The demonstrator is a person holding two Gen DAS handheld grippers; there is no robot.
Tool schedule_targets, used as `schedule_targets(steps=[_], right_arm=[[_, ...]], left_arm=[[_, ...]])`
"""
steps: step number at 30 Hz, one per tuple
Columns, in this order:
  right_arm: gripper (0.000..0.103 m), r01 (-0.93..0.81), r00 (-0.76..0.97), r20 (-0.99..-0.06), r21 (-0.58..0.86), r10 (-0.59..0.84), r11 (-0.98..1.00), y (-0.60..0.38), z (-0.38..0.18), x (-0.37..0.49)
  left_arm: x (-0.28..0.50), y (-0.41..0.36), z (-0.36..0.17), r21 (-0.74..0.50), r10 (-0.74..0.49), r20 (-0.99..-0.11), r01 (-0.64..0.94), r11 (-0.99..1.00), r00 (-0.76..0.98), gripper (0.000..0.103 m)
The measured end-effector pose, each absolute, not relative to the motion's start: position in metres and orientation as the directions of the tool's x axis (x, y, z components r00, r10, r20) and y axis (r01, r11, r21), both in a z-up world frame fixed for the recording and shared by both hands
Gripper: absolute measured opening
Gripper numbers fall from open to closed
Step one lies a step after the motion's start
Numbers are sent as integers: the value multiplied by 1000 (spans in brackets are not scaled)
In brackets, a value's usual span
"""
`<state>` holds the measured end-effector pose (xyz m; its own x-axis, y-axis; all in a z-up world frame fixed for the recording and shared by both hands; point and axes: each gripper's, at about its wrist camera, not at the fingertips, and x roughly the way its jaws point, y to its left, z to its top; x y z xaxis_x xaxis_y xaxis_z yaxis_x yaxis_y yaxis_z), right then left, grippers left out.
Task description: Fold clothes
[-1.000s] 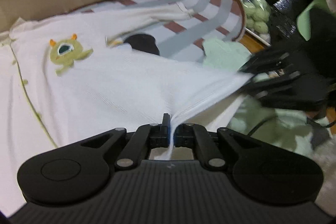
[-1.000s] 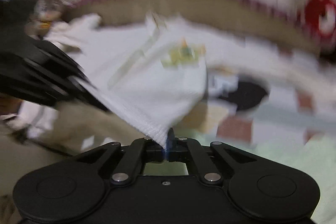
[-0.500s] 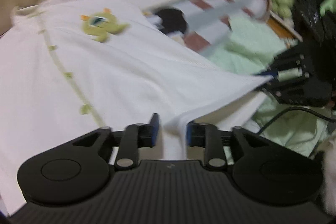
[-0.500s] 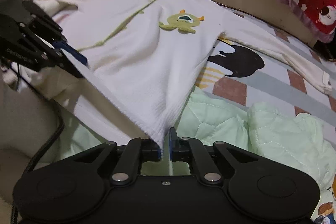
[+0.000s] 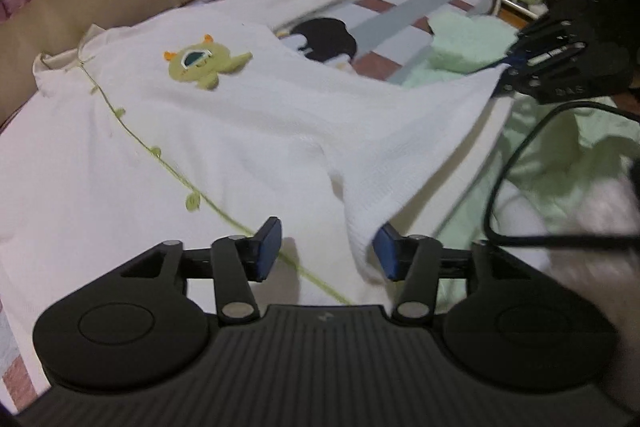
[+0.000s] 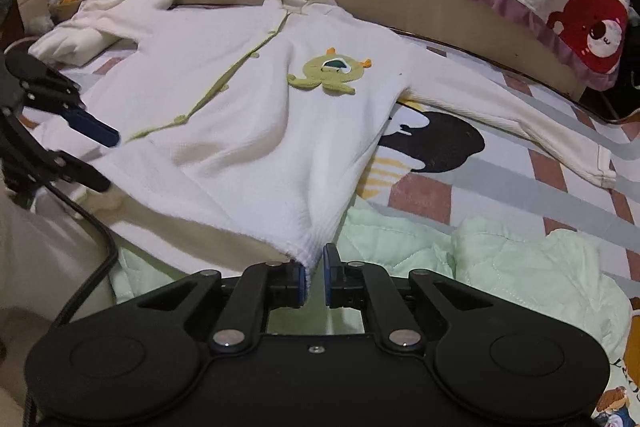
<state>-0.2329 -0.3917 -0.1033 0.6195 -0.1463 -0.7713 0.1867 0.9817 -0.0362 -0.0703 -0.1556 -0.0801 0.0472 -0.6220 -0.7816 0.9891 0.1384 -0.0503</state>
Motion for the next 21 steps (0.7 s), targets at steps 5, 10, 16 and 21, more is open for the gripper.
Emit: schedule_targets(steps=[5,10,16,21], right_arm=[[0,185,641,-754,-29,-143,982,-396,-89,-237],[0,80,625,-771,-97,-125,992,-375,-84,-243],[0,42,547,-828,-117,-121,992,-367,-118,-241],[0,53,488,-864,-115,-126,992,-369,-130,-245]], left_arm=[[-67,-162,-78,-90,-549,-836,983,159,12,1],[-54,-132,-24,-128,-592,-806,971,202,18,1],[-56,-128,-69,-263,-530,-844,924,278,-81,1],[-53,-124,-87,-360,-554,-819,886,291,-151,5]])
